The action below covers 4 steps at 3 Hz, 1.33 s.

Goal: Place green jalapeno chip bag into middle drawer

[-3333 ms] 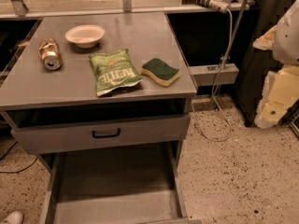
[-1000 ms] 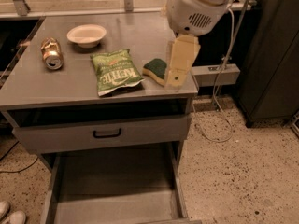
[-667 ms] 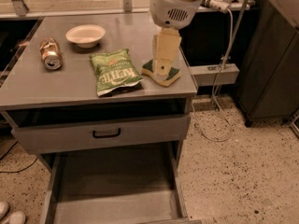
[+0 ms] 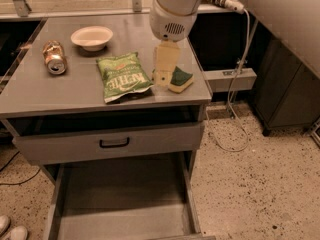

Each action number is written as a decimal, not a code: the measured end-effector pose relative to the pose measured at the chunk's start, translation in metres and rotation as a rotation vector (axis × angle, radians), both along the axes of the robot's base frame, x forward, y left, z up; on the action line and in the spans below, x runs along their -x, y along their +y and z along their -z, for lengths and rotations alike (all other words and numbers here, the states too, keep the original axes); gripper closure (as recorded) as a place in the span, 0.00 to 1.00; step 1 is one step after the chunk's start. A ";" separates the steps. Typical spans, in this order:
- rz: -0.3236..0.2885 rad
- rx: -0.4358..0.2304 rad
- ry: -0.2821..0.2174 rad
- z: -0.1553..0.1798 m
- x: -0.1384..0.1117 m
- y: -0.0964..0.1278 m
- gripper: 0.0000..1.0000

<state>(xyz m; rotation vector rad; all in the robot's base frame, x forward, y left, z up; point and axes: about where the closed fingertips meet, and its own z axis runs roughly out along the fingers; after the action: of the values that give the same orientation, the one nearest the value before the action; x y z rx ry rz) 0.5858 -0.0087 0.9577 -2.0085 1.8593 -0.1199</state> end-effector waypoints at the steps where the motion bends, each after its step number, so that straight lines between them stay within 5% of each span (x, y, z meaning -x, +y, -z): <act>1: 0.013 0.054 0.022 0.027 -0.046 0.019 0.00; 2: 0.012 0.053 0.022 0.027 -0.047 0.019 0.00; 4: 0.007 0.054 0.006 0.038 -0.073 0.061 0.00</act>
Offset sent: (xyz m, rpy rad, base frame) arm 0.0695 0.0266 -0.0365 -0.0724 0.0336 -0.0264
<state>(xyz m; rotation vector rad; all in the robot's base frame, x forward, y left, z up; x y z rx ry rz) 0.6591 0.0519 0.9196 -2.0406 1.8860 -0.1674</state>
